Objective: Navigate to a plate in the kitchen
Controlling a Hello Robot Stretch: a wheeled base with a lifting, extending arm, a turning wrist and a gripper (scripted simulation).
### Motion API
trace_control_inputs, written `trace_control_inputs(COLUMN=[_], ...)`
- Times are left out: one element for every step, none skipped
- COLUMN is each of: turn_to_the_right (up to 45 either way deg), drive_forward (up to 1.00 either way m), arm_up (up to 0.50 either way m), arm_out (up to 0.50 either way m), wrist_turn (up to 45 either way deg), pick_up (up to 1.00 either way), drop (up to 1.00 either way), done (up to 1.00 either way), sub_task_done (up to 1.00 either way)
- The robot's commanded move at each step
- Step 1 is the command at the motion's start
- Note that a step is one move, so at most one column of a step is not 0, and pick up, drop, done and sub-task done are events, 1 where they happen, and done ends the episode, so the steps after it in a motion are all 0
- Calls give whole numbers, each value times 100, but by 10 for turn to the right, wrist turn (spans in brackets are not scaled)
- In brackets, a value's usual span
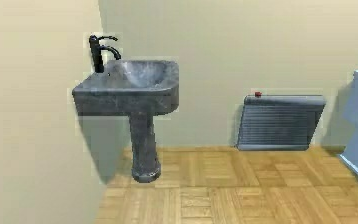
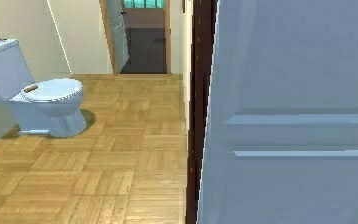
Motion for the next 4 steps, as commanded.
trace_control_inputs(turn_to_the_right=[450, 120, 0, 210], drive_forward=[0, 0, 40, 0], arm_up=[0, 0, 0, 0], arm_out=[0, 0, 0, 0], wrist_turn=[0, 0, 0, 0], pick_up=[0, 0, 0, 0], drop=[0, 0, 0, 0], done=[0, 0, 0, 0], sub_task_done=[0, 0, 0, 0])
